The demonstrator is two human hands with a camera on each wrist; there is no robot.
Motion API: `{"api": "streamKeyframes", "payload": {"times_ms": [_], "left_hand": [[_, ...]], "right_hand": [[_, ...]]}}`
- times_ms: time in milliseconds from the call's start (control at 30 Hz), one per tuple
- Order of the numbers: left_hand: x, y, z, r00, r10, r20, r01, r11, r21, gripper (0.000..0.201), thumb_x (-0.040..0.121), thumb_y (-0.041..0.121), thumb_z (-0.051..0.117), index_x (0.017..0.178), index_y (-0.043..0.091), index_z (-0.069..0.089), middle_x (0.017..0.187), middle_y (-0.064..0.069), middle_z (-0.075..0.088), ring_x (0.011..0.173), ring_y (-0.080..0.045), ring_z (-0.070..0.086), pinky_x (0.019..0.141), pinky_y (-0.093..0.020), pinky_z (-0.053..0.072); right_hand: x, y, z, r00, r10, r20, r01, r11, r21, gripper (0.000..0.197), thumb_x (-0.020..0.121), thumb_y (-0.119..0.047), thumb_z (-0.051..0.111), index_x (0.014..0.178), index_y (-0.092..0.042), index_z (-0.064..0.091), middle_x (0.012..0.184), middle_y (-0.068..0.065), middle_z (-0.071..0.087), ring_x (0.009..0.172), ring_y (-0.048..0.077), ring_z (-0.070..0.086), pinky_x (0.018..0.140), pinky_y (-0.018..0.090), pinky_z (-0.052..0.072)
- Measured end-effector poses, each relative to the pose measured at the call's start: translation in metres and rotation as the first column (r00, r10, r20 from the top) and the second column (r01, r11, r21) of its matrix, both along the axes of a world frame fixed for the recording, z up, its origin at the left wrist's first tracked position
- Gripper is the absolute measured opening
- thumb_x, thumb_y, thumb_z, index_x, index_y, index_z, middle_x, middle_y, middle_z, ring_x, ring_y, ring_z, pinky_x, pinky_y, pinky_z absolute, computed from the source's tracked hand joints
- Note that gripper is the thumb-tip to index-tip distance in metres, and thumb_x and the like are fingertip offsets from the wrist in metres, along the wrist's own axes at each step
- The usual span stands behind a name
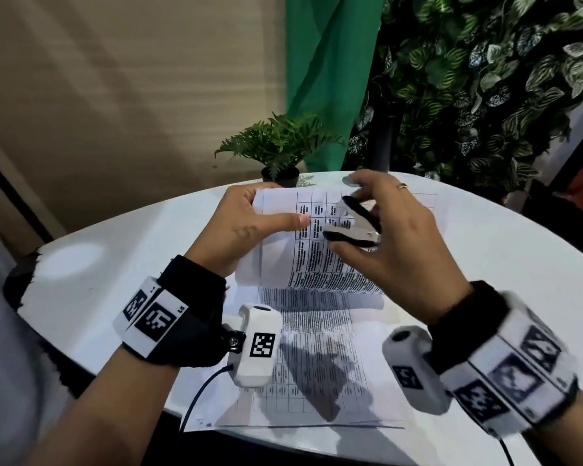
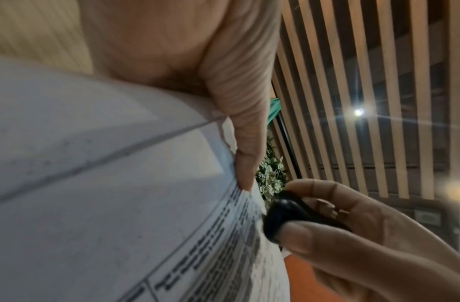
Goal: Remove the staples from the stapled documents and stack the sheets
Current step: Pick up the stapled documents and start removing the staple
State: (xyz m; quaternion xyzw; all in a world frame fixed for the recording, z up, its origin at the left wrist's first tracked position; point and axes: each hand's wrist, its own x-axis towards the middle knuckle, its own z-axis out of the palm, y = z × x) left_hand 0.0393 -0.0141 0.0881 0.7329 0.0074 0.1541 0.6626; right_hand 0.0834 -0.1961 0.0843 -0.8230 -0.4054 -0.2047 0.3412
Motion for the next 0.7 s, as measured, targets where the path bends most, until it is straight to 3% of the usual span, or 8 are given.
{"api": "streamKeyframes", "payload": {"times_ms": [67, 233, 400, 700], "left_hand": [[-0.001, -0.001, 0.002, 1.000, -0.002, 0.008, 0.002, 1.000, -0.004, 0.014, 0.074, -0.004, 0.071, 0.078, 0.009, 0.066, 0.066, 0.005, 0.070, 0.060, -0.007, 0.064, 0.057, -0.017, 0.049], [-0.002, -0.004, 0.002, 1.000, -0.009, 0.020, 0.009, 1.000, -0.007, 0.009, 0.073, -0.001, 0.072, 0.081, 0.002, 0.067, 0.069, 0.000, 0.068, 0.062, -0.010, 0.062, 0.060, -0.019, 0.050], [-0.004, -0.009, 0.002, 0.998, -0.023, 0.053, 0.024, 0.999, -0.028, 0.009, 0.075, -0.003, 0.070, 0.079, 0.005, 0.067, 0.064, 0.006, 0.068, 0.058, -0.006, 0.061, 0.056, -0.017, 0.049], [-0.003, -0.009, 0.003, 0.997, -0.026, 0.074, 0.027, 1.000, -0.005, 0.013, 0.076, -0.003, 0.069, 0.073, 0.009, 0.066, 0.059, 0.009, 0.066, 0.056, -0.003, 0.057, 0.055, -0.015, 0.046]], "right_hand": [[-0.001, 0.010, 0.001, 0.992, 0.003, 0.126, 0.000, 1.000, -0.024, 0.047, 0.070, -0.013, 0.077, 0.110, -0.006, 0.055, 0.102, 0.009, 0.057, 0.086, 0.028, 0.058, 0.066, 0.037, 0.051], [-0.003, 0.015, 0.005, 0.944, -0.021, 0.330, 0.057, 0.993, -0.101, 0.041, 0.065, -0.018, 0.073, 0.105, -0.013, 0.064, 0.101, 0.005, 0.063, 0.087, 0.026, 0.054, 0.053, 0.030, 0.046], [-0.003, 0.015, 0.008, 0.947, 0.072, 0.313, -0.035, 0.992, -0.121, 0.042, 0.065, -0.018, 0.069, 0.106, -0.011, 0.066, 0.104, 0.007, 0.064, 0.085, 0.030, 0.062, 0.056, 0.036, 0.053], [0.000, 0.016, 0.011, 0.949, 0.124, 0.291, -0.093, 0.989, -0.118, 0.036, 0.066, -0.013, 0.065, 0.102, -0.010, 0.069, 0.098, 0.007, 0.065, 0.085, 0.031, 0.062, 0.056, 0.039, 0.054]]}}
